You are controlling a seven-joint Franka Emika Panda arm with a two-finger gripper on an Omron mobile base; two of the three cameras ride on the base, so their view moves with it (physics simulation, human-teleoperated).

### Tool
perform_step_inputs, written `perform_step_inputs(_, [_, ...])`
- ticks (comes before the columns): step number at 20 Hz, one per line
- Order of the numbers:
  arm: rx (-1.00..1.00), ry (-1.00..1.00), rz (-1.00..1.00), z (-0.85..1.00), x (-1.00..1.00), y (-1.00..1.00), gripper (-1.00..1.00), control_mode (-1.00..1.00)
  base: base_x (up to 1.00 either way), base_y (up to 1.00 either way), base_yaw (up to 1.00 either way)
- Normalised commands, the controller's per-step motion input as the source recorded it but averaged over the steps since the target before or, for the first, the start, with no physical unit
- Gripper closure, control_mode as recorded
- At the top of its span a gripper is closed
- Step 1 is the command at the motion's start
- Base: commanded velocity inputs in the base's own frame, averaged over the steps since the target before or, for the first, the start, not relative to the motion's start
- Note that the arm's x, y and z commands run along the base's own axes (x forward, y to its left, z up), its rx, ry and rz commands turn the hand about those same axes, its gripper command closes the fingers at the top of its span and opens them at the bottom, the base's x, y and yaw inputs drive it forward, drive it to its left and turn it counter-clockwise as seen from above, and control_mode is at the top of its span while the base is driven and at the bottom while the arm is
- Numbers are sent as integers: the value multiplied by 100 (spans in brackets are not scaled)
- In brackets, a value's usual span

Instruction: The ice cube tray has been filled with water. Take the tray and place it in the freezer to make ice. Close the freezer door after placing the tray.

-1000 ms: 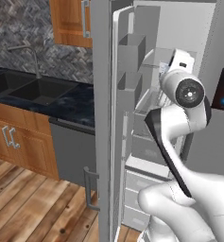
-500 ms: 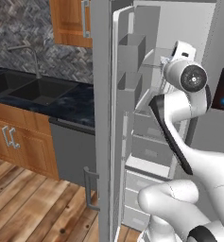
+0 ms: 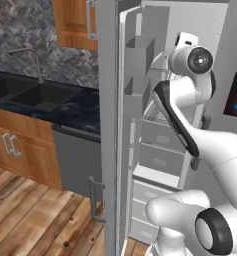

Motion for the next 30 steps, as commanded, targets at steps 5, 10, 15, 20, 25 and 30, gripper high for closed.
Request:
perform_step_inputs(5, [-1,1,4,0,47,-1,100,-100,0,0,0])
perform_step_inputs(10, [-6,-3,0,0,2,-1,100,-100,0,0,0])
perform_step_inputs(15, [-8,0,0,0,0,0,100,-100,0,0,0])
perform_step_inputs(20, [-5,0,0,1,0,0,100,-100,0,0,0])
perform_step_inputs(25, [-1,0,4,0,14,-12,100,-100,0,0,0])
perform_step_inputs(30, [0,0,6,0,30,-28,100,-100,0,0,0])
